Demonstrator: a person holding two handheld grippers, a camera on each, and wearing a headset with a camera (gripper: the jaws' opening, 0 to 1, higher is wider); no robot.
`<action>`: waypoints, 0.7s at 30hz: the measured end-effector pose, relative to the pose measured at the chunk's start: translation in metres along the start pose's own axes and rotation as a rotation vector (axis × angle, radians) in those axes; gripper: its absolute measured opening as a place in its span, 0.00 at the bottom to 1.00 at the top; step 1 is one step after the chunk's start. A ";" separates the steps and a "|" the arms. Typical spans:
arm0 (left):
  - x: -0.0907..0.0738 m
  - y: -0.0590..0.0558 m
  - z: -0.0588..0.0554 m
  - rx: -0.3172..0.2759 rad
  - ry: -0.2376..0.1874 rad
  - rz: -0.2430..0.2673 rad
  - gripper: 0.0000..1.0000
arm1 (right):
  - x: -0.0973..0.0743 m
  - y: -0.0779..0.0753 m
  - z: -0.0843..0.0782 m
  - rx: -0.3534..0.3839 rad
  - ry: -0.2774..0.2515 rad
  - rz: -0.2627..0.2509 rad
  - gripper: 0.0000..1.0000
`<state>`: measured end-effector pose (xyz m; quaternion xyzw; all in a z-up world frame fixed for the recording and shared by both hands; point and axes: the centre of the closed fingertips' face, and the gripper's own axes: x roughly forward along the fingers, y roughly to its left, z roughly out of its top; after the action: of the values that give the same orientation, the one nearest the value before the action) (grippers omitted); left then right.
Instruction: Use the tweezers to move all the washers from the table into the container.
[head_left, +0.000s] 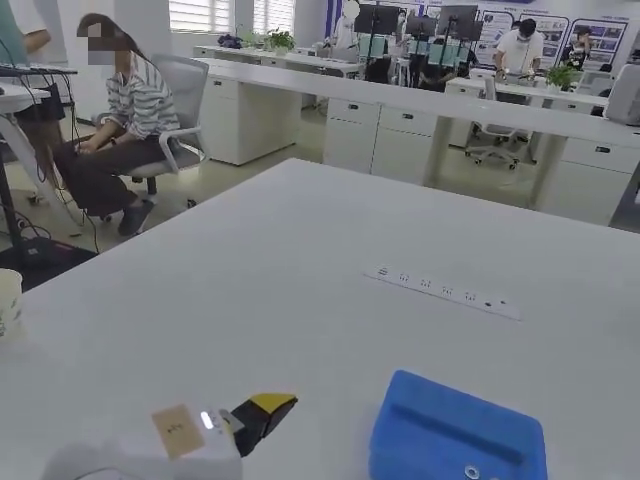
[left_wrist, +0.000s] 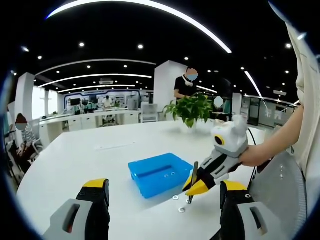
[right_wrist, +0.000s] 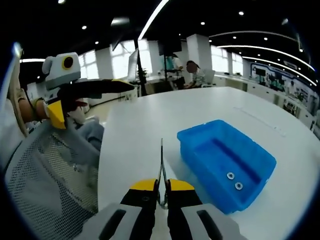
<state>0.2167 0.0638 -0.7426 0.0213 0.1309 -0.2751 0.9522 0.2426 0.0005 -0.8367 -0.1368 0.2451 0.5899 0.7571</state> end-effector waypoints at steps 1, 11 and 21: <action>0.000 0.000 0.000 0.000 -0.001 0.000 0.94 | 0.000 0.001 0.000 -0.014 0.002 0.001 0.04; 0.000 0.000 0.000 0.001 -0.001 0.000 0.94 | -0.001 -0.006 0.000 0.045 0.007 0.004 0.03; -0.001 0.001 0.001 -0.004 -0.008 0.004 0.94 | -0.011 -0.011 0.016 0.098 -0.036 0.014 0.03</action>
<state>0.2171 0.0650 -0.7417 0.0188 0.1275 -0.2729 0.9534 0.2546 -0.0036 -0.8180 -0.0871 0.2613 0.5848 0.7630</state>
